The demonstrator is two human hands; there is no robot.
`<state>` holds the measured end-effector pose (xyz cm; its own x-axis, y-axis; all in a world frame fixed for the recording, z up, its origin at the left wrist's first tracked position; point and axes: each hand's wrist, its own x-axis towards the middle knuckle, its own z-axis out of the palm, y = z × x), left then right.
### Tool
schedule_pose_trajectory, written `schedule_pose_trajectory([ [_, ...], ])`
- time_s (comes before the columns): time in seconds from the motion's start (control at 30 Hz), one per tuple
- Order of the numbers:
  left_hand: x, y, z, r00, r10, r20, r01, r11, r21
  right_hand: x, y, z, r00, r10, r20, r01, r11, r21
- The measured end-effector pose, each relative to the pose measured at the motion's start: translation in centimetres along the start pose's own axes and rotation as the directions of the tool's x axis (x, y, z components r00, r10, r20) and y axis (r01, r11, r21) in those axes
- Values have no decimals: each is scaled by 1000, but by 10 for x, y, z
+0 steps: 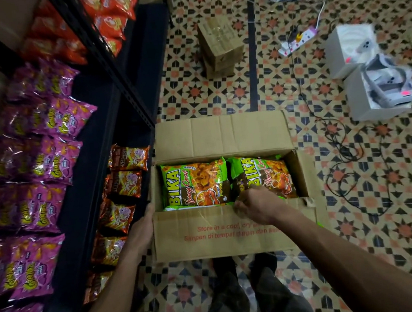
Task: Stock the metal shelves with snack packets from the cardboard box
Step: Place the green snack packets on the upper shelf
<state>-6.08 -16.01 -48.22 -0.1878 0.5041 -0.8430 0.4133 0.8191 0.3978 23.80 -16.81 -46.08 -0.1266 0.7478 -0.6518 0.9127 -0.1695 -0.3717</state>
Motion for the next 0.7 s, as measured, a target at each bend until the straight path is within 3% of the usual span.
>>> schedule_pose_trajectory([
  [0.07, -2, -1, -2, 1000, -11, 13, 11, 1000, -23, -2, 1, 0, 1000, 22, -17, -22, 999, -36],
  [0.13, -1, -5, -8, 999, -20, 39, 21, 1000, -18, -4, 4, -4, 999, 37, 3, -37, 996, 79],
  [0.23, 0, -10, -17, 997, -13, 73, 19, 996, -84, -14, 8, -9, 973, -29, 231, -22, 976, 217],
  [0.33, -5, -9, -17, 992, 7, 124, 7, 994, -112, -27, 12, 1, 891, -86, 445, -3, 981, 196],
  [0.43, 0, -20, -16, 995, 39, 88, -39, 999, -5, -38, 19, 28, 852, -75, 519, 36, 996, 85],
  [0.5, 4, -22, -12, 991, 134, -12, -132, 987, 92, -40, 28, 50, 879, -36, 476, 67, 997, -48],
  [0.57, 6, -19, -7, 979, 189, -82, -175, 973, 151, -43, 36, 66, 940, 12, 342, 41, 988, -148],
  [0.7, 6, -23, 1, 972, 193, -136, -175, 976, 130, -50, 42, 80, 981, -43, 191, 90, 965, -246],
])
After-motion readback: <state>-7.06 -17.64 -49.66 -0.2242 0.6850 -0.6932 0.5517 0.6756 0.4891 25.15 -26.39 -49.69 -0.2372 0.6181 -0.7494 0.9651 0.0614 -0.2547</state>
